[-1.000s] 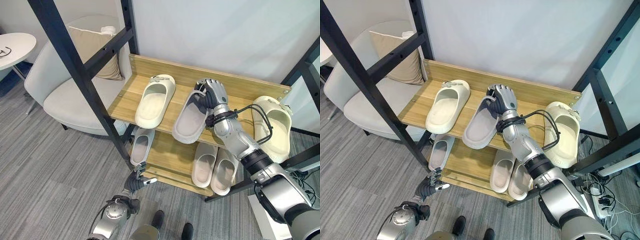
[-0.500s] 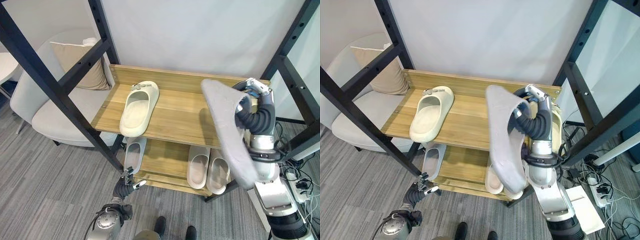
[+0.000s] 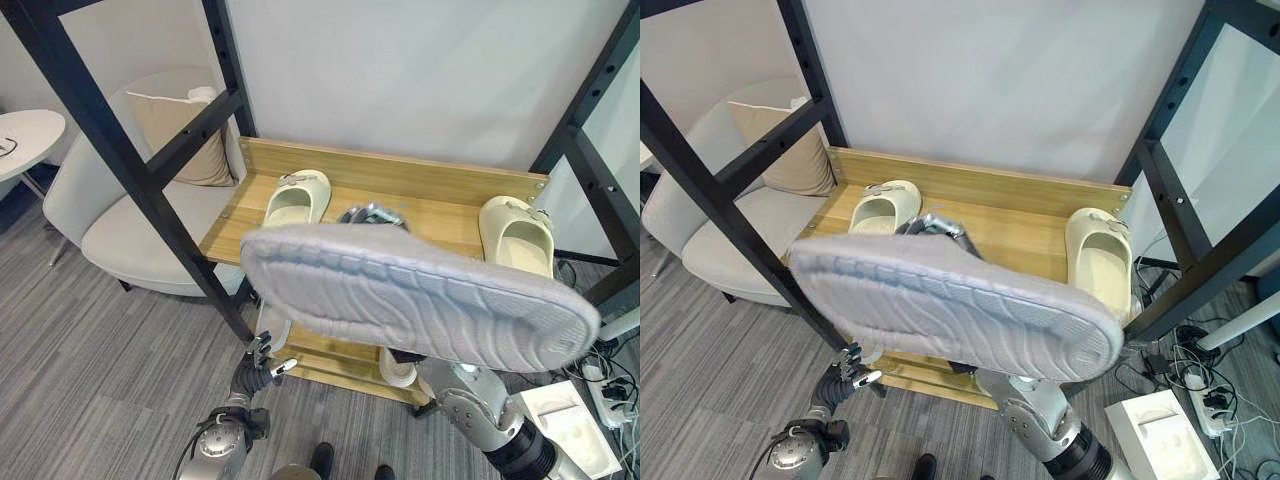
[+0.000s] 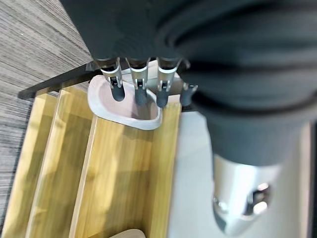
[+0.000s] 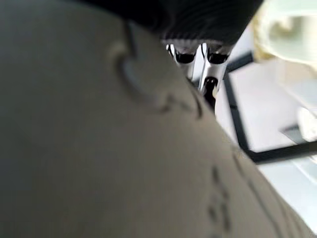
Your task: Arrange the slippers neatly on the shoe rack.
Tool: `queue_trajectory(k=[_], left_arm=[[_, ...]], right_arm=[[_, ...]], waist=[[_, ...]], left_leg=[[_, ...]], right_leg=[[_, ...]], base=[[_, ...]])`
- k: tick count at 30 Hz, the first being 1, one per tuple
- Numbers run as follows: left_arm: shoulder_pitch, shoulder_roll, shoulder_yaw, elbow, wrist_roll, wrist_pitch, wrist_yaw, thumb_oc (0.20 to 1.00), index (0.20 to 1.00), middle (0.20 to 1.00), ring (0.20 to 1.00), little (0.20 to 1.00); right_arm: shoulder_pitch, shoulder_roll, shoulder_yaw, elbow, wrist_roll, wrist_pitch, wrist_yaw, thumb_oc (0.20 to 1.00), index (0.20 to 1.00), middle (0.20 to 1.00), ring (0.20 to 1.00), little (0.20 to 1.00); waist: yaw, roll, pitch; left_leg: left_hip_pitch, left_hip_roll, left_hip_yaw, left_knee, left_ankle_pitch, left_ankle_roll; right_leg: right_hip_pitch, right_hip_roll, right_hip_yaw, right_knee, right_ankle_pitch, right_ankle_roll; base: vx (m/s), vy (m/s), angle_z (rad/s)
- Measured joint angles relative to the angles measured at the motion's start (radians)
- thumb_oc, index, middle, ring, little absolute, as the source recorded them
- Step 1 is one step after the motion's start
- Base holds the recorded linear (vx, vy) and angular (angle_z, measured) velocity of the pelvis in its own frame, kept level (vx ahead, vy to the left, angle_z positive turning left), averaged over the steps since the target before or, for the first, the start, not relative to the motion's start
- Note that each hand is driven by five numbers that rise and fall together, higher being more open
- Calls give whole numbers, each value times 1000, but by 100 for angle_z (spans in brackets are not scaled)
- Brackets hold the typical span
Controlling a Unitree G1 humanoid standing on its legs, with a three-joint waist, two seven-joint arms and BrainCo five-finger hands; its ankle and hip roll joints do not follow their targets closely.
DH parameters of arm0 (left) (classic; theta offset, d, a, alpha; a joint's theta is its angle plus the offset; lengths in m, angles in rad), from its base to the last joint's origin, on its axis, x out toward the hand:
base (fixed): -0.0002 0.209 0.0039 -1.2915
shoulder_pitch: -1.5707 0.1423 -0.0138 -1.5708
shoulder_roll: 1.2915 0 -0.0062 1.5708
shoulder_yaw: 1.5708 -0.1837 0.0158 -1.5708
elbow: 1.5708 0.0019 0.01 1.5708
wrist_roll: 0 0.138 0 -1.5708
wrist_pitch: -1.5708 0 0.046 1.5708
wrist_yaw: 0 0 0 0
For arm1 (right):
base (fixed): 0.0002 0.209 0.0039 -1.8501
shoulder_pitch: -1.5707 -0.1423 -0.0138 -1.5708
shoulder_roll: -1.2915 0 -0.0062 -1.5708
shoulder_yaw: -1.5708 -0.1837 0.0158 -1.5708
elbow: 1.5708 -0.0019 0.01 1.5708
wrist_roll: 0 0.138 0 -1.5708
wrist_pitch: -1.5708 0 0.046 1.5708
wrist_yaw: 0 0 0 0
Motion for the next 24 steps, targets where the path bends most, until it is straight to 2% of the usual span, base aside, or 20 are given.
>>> queue_trajectory(k=[1, 4, 6, 8, 9, 13, 16, 20, 22, 24], left_arm=[[1, 0, 0, 3, 0, -5, 0, 1000, 1000, 1000, 1000, 1000], [1, 0, 0, 16, 0, -9, 0, 1000, 1000, 1000, 1000, 1000], [0, 0, 1, 34, 1, -16, -1, 1000, 1000, 1000, 1000, 1000], [-2, -1, 0, 35, 2, -18, 0, 1000, 1000, 1000, 1000, 1000], [-2, -1, 1, 41, 5, -28, 6, 1000, 1000, 1000, 1000, 1000], [-8, -2, -1, 41, 10, -34, 36, 1000, 1000, 1000, 1000, 1000], [-75, -2, -22, 41, 10, -45, 74, 1000, 1000, 1000, 1000, 1000], [-208, -4, -112, 40, 10, -63, 108, 1000, 1000, 1000, 1000, 1000], [-303, -2, -161, 35, 10, -78, 120, 1000, 1000, 1000, 1000, 1000], [-389, -4, -169, 35, 10, -82, 125, 1000, 1000, 1000, 1000, 1000]], right_arm=[[30, -23, 38, 60, 0, 31, 21, 200, 200, 200, 200, 200], [77, -58, 38, 90, -55, 48, 33, 200, 200, 200, 200, 200], [132, -117, -6, 117, -290, 49, 30, 200, 200, 200, 200, 200], [139, -121, -17, 117, -328, 48, 29, 200, 200, 200, 200, 200], [145, -125, -35, 156, -502, 44, -8, 200, 200, 200, 200, 200], [140, -117, -32, 321, -776, 31, -89, 200, 200, 200, 200, 200], [88, -118, -9, 500, -987, 57, -185, 200, 200, 200, 200, 200], [-88, -119, 27, 673, -1151, 92, -303, 200, 200, 200, 200, 200], [-238, -121, 43, 772, -1236, 122, -380, 200, 200, 200, 200, 200], [-378, -132, 36, 838, -1283, 153, -433, 200, 200, 200, 200, 200]], waist=[[1, -1, 0], [0, -1, 0], [-7, -1, 1], [-8, -1, 1], [-10, -1, 1], [-7, -2, 2], [-2, 3, 22], [7, 33, 116], [15, 59, 198], [31, 77, 278]], left_leg=[[-1, 0, -2, 0, -1, -2], [-1, 0, -2, 0, -4, -6], [-1, 1, -2, -1, -4, -6], [-1, 1, -2, -5, -4, -6], [-1, 1, -1, -6, -4, -6], [-3, 1, -10, -6, -4, -6], [-37, -1, -32, 0, 17, -2], [-122, 5, -60, 1, 72, -14], [-240, -4, -67, 105, 76, -20], [-345, -8, -79, 186, 64, -37]], right_leg=[[0, 0, -1, 0, 0, 0], [0, 0, -1, 0, 0, 0], [-1, 0, -2, 0, -1, 0], [-1, 0, -2, 0, -1, 0], [-1, 0, -2, 0, -1, 0], [-2, 0, -5, 0, -1, 0], [-26, 1, -31, 0, -6, 10], [-116, 8, -59, 31, 6, 7], [-228, 8, -82, 136, -16, 1], [-361, 0, -90, 289, -60, -19]], base=[[0, 0, 0], [0, 0, 0], [-2, 9, -2], [0, 0, 0], [0, 0, 0], [-34, -3, 3], [-190, -19, 25], [-333, -17, 22], [-313, 0, 22], [-161, -1, 24]])
